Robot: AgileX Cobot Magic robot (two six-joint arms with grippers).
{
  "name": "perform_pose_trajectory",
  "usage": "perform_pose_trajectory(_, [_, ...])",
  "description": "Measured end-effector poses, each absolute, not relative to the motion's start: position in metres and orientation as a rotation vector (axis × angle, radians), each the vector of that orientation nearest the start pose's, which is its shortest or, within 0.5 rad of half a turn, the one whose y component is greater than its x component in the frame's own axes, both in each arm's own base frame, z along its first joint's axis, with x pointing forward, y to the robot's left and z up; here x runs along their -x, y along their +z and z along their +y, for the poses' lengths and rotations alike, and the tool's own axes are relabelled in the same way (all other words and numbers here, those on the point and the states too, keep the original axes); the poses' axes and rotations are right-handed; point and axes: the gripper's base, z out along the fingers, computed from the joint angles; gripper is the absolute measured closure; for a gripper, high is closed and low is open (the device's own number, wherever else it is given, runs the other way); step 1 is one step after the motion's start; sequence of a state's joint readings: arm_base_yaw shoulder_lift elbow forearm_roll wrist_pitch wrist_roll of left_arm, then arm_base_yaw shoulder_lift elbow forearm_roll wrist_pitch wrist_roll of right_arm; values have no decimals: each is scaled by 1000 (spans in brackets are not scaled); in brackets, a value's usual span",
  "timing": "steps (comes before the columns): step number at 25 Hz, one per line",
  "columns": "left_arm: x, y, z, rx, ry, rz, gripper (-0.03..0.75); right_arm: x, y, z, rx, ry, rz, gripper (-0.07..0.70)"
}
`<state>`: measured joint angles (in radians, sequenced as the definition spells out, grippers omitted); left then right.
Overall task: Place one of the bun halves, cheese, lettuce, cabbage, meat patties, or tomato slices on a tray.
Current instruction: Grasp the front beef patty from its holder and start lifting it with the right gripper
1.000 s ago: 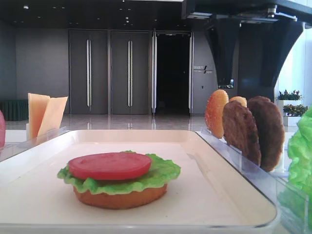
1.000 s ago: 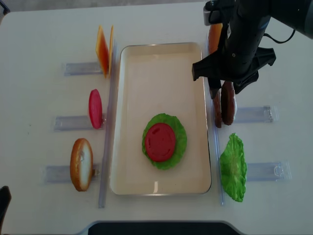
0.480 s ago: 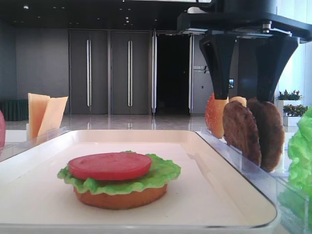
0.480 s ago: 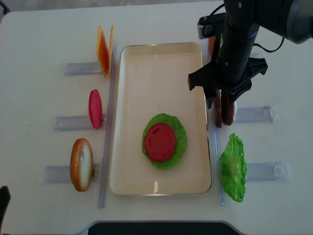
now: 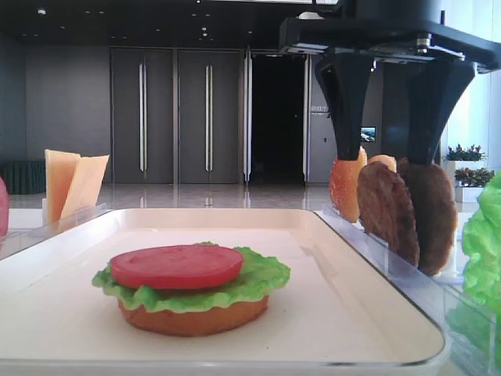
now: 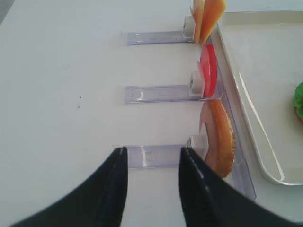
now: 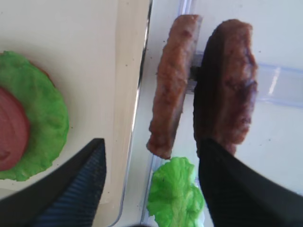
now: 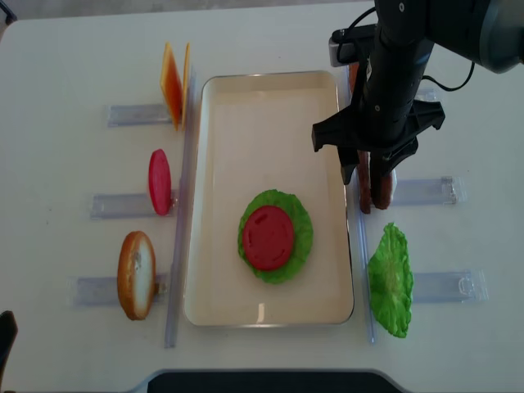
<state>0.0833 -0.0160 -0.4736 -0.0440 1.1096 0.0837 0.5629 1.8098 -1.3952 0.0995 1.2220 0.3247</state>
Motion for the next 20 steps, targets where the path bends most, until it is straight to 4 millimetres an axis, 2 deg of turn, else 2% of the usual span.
perform_pose_trajectory(20, [6, 266, -4, -2, 47, 2103, 433, -296, 237, 196, 346, 166, 3108, 199])
